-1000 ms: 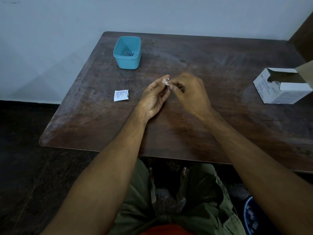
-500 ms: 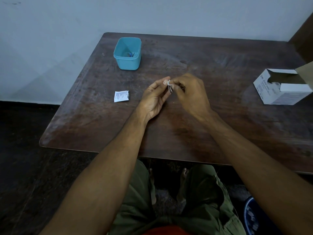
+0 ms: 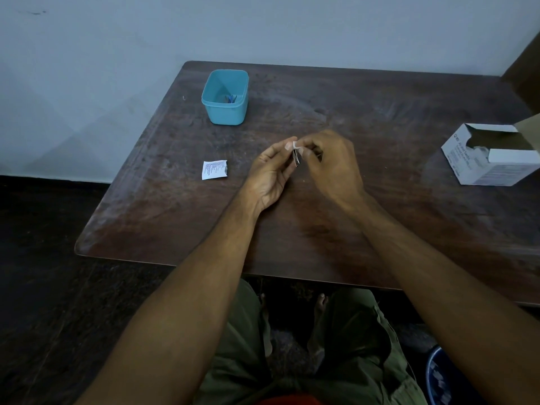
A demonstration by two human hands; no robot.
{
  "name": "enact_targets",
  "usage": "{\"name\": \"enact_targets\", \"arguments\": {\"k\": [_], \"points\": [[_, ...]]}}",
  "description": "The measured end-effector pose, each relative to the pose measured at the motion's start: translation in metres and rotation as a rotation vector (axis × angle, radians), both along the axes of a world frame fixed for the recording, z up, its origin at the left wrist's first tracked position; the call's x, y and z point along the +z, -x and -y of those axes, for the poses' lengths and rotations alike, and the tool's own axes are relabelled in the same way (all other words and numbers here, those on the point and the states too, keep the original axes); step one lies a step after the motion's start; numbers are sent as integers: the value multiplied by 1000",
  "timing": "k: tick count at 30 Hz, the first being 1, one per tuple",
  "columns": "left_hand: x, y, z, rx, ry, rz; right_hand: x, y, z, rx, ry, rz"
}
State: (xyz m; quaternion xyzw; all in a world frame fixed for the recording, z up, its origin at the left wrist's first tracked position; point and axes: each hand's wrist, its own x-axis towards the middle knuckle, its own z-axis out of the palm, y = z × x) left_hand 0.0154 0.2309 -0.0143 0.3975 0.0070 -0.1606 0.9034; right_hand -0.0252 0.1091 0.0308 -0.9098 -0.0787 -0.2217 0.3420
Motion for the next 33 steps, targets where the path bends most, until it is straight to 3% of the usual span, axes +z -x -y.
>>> {"name": "enact_targets", "arguments": {"k": [6,11,18,23,29,33], "points": [[-2,-3,0,-9,12,-7,-9,16,-1,82,66,-22],[-3,-2,0,-36,23,9,8,0,4,-11,-58,32],[-7,-4,0,-31,33,5,11,-14,4,84,225,-71],[-5,-3,0,-29,20,21,10,-13,7,44,107,-62],[-5,-2,1,-16,12,27,7,-15,5,66,109,-55],[-6,-3,0,-22,12,7,3,-12,6,20,-47,-65]]}}
